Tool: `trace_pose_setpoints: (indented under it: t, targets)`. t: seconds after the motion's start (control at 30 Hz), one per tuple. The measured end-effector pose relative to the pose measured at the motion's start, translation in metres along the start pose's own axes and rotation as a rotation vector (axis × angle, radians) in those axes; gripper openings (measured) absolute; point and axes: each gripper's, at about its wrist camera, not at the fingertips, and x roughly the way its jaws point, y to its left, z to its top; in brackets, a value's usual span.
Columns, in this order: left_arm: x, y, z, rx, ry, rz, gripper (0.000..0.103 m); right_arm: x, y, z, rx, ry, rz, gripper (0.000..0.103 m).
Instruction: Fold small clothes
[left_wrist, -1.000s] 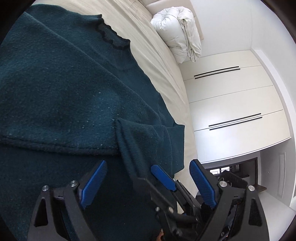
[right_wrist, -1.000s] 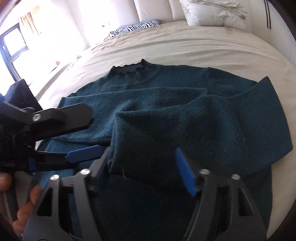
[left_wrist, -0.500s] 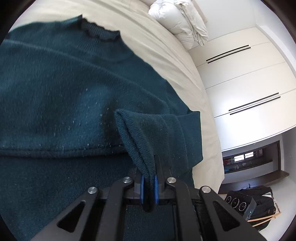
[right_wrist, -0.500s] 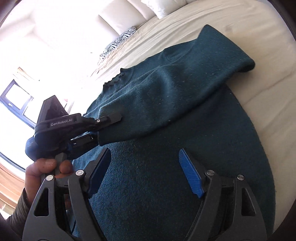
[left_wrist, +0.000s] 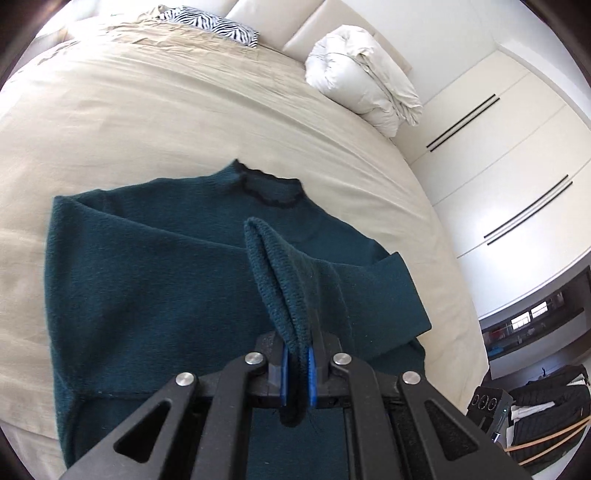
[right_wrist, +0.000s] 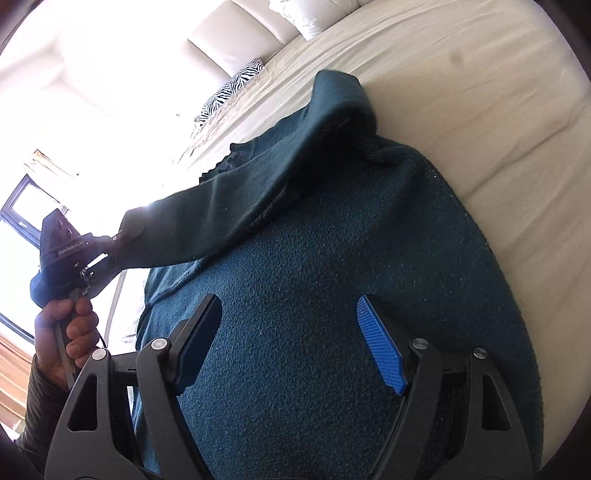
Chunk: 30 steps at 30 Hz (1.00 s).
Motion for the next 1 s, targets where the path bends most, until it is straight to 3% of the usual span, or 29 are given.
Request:
trace_pose_setpoints:
  t: [0.33, 0.73, 0.83, 1.0]
  targets:
    - [0.015, 0.061, 0.003, -0.054, 0.006, 0.081, 0.008, 0.005, 0.003, 0.005, -0.005, 0.007, -0.013, 0.075]
    - [0.017, 0.072, -0.002, -0.042, -0.011, 0.101, 0.008, 0.008, 0.003, 0.013, 0.007, 0.017, -0.012, 0.075]
    - [0.019, 0.077, -0.007, -0.054, -0.013, 0.084, 0.009, 0.008, 0.002, 0.019, 0.024, 0.030, 0.002, 0.075]
    - [0.021, 0.096, -0.011, -0.099, -0.035, -0.013, 0.011, -0.007, -0.002, 0.055, 0.057, -0.011, 0.063, 0.075]
